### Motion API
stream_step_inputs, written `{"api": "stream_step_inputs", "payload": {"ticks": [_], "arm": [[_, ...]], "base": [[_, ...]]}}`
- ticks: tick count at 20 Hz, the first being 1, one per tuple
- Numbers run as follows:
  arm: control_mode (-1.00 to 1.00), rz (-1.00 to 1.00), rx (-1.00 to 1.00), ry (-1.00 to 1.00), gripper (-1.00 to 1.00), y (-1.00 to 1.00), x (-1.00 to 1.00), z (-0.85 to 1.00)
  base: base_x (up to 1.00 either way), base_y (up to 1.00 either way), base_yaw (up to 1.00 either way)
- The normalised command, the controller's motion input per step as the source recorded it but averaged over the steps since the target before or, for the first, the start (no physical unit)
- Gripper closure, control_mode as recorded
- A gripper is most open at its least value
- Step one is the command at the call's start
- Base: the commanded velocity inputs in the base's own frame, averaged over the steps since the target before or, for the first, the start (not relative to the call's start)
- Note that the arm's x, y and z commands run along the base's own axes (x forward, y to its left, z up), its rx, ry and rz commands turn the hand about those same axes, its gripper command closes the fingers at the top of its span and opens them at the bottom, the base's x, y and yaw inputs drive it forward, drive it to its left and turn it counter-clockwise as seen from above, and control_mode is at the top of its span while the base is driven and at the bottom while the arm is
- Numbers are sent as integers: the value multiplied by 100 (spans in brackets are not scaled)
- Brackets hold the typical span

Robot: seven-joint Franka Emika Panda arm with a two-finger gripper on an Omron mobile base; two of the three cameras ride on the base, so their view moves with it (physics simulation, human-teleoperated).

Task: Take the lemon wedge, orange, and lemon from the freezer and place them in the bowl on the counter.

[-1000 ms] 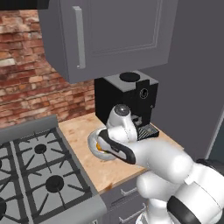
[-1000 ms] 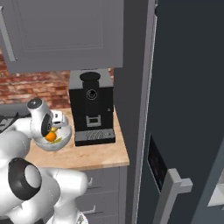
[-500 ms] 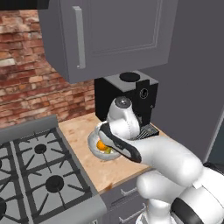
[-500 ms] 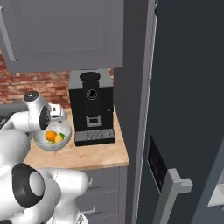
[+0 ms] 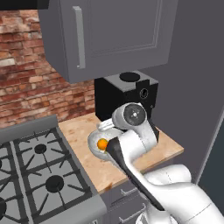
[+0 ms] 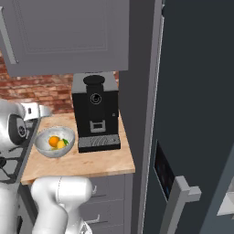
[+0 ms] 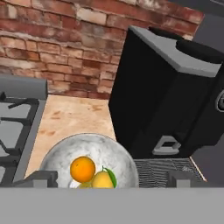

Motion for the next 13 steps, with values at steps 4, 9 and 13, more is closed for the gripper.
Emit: {"api": "stream_step_inputs", "payload": {"ticks": [4, 9, 13], "arm": [[-100, -4, -10, -49, -100, 0, -100, 100], [-100, -8, -15, -48, -100, 0, -100, 100], [-100, -10, -23, -51, -100, 4, -100, 100]], "base": [[0, 0, 0], [0, 0, 0], [0, 0, 0]]}}
